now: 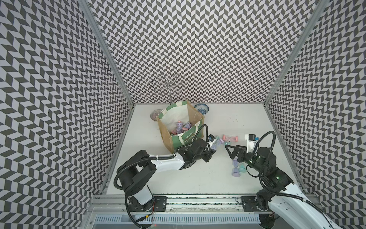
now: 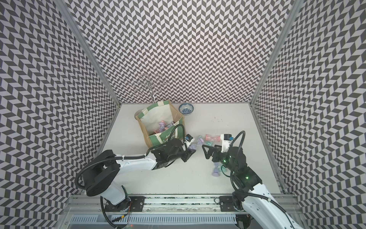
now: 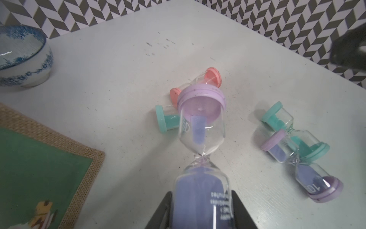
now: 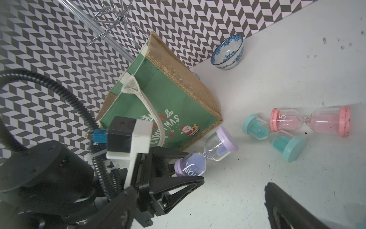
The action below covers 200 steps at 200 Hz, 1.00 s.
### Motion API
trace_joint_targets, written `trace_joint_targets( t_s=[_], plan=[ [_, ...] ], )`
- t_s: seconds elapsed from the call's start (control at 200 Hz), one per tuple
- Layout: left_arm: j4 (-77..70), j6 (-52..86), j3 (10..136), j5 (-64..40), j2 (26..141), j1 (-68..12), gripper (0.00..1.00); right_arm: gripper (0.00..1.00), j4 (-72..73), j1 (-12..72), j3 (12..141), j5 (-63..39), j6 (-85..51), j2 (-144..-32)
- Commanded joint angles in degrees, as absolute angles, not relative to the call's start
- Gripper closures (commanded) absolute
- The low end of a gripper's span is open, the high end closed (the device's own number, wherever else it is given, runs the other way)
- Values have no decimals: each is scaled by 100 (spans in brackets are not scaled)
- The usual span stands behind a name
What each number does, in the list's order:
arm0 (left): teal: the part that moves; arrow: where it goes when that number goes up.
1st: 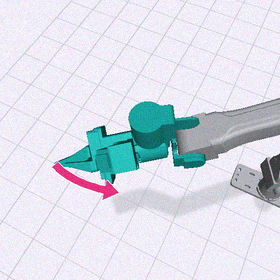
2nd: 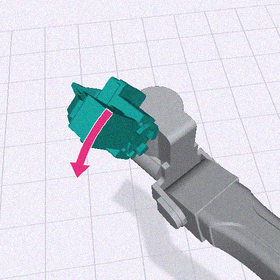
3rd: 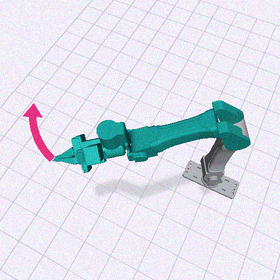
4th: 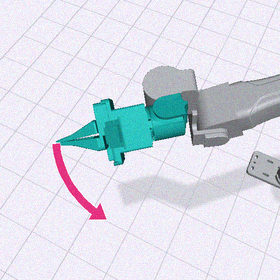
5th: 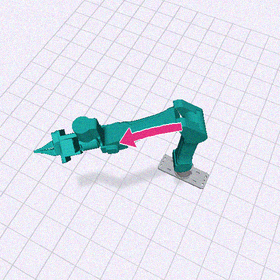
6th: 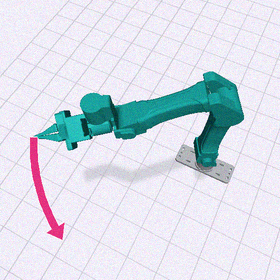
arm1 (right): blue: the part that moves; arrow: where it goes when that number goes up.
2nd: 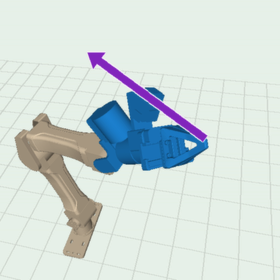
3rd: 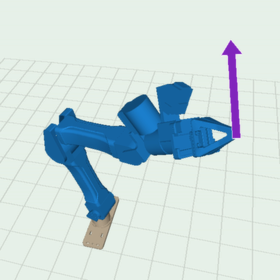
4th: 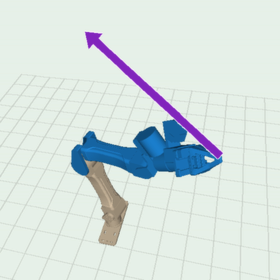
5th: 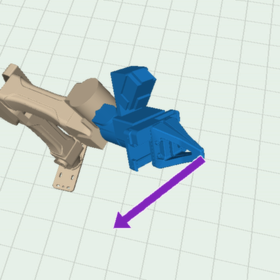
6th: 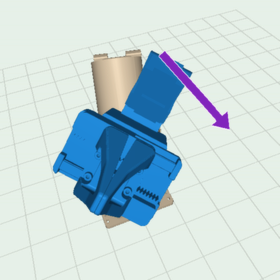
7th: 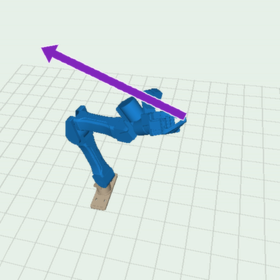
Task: Put the hourglass into the canvas bag
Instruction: Pick up the hourglass from the center of the board.
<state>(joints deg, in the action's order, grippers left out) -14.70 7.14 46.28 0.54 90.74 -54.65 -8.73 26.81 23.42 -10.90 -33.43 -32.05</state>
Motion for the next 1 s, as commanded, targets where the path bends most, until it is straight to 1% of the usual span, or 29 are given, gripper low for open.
trace_joint_targets(
  t_s=[0.0, 0.32, 0.395, 0.541, 0.706, 0.996],
  plan=[
    [-1414, 902, 4547, 188, 8561, -5520, 67, 1, -474, 2660, 2542, -1323, -3215, -3094],
    [-869, 1209, 4529, 538, 7386, -5517, 70, 1, 63, 2656, 2498, -1954, -3102, -3051],
    [-670, 1302, 4604, 665, 7149, -5513, 72, 1, 211, 2660, 2461, -1981, -3170, -3049],
    [-262, 1450, 4812, 962, 6782, -5518, 72, 1, 611, 2665, 2422, -2396, -3138, -3128],
    [427, 1618, 5246, 1342, 6569, -5520, 72, 1, 810, 2680, 2454, -2539, -3126, -3199],
    [1135, 1813, 5856, 2039, 6494, -5443, 73, 1, 1529, 2688, 2441, -2907, -3156, -3590]
  ],
)
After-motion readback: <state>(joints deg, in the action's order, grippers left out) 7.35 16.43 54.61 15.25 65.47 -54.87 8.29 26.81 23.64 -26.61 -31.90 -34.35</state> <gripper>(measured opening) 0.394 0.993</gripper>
